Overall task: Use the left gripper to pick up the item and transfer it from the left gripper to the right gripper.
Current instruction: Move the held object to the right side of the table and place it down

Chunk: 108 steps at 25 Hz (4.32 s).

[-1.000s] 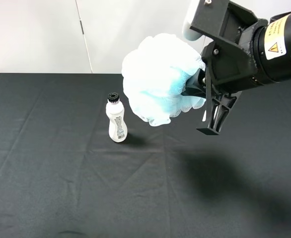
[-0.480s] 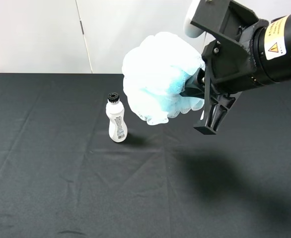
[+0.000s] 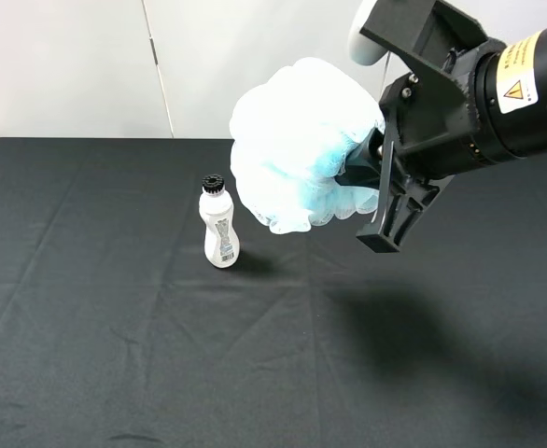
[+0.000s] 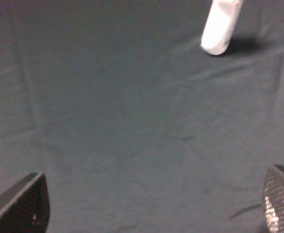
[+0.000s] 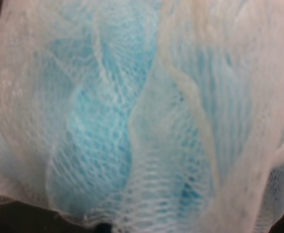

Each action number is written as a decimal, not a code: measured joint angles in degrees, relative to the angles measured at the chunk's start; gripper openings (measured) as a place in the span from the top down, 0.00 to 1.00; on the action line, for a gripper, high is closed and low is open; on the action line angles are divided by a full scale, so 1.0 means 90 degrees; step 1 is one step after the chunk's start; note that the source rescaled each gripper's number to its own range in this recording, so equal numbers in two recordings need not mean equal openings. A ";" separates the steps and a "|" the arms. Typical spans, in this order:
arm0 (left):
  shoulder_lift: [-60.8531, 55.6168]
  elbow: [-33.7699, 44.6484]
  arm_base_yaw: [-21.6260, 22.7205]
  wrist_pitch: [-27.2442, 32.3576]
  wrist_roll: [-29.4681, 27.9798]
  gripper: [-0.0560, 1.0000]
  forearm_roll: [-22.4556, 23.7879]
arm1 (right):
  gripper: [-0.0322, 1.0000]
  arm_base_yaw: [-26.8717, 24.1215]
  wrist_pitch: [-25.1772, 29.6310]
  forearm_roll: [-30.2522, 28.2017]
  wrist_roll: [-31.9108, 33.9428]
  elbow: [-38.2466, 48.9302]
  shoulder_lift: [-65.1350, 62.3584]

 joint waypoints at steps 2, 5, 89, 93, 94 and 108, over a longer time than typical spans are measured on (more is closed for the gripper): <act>0.0000 0.0039 0.0000 -0.0062 0.0015 0.23 -0.0215 | 0.94 0.0000 0.0038 0.0015 0.0000 0.0000 0.0000; 0.0000 0.0052 0.0000 -0.0084 0.0020 0.23 -0.0266 | 0.94 0.0000 0.0138 0.0020 0.0070 0.0000 0.0000; 0.0000 0.0052 0.3090 -0.0085 0.0048 0.24 -0.0309 | 0.97 -0.3427 0.2265 0.0921 0.1097 -0.1114 0.2961; 0.0000 0.0052 0.3090 -0.0085 0.0048 0.24 -0.0309 | 0.88 -0.3427 0.2252 0.1047 0.1097 -0.1114 0.2961; 0.0000 0.0052 0.3090 -0.0085 0.0048 0.24 -0.0309 | 0.75 -0.3427 0.2203 0.1117 0.1097 -0.1114 0.2961; 0.0000 0.0052 0.3090 -0.0085 0.0048 0.24 -0.0309 | 0.01 -0.3427 0.1915 0.1209 0.1285 -0.1119 0.2961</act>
